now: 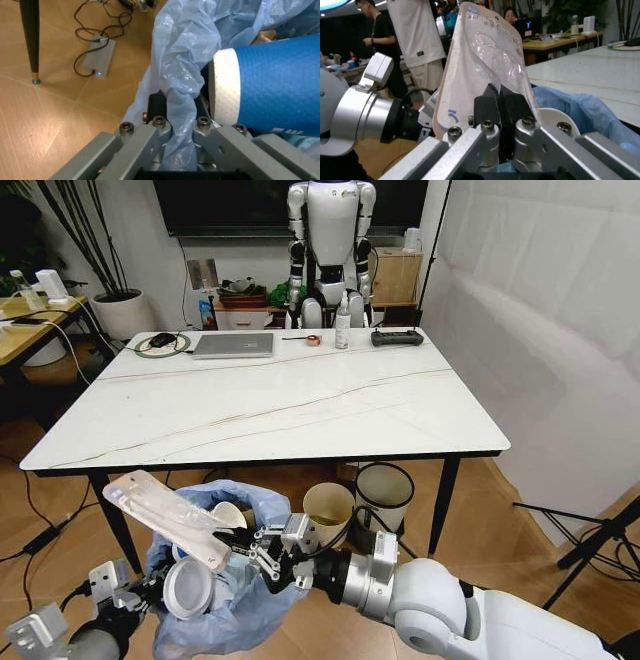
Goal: Pick up the trash bin and place the trash from the table into it.
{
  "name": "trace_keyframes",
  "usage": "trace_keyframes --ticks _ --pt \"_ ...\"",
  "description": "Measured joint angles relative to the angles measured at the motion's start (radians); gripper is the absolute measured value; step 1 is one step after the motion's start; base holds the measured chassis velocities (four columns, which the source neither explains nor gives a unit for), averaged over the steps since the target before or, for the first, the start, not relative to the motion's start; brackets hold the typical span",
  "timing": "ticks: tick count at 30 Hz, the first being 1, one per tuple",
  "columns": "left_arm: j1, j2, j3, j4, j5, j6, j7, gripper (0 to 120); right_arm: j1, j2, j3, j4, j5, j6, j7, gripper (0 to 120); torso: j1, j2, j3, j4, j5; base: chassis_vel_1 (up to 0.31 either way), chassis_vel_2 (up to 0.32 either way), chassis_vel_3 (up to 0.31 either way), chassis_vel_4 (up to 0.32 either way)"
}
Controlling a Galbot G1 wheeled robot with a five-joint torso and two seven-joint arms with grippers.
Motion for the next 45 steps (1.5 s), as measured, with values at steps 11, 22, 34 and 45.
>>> trace_keyframes --ticks 11,22,34,45 --pt "-0.004 0.001 0.003 0.000 -0.002 0.001 0.000 0 -0.035 -0.009 0.007 -0.006 -0.034 0.006 -0.014 0 0.000 0.000 0.000 -0.0001 0.0000 0.000 0.000 0.000 0.000" --pt "-0.003 0.004 0.002 0.000 -0.011 0.001 0.000 0 -0.058 -0.018 0.032 -0.019 -0.075 0.019 -0.004 0 0.000 0.000 0.000 -0.0001 0.0000 0.000 0.000 0.000 0.000" --pt "-0.008 0.008 -0.005 0.000 -0.025 0.001 -0.001 0 -0.065 -0.021 0.038 -0.034 -0.098 0.025 -0.004 2 0.000 0.000 0.000 -0.0001 0.0000 0.000 0.000 0.000 0.000" --pt "-0.013 0.012 -0.008 0.000 -0.030 0.001 -0.002 0 -0.073 -0.020 0.042 -0.047 -0.105 0.032 -0.004 30 0.000 0.000 0.000 -0.0001 0.0000 0.000 0.000 0.000 0.000"
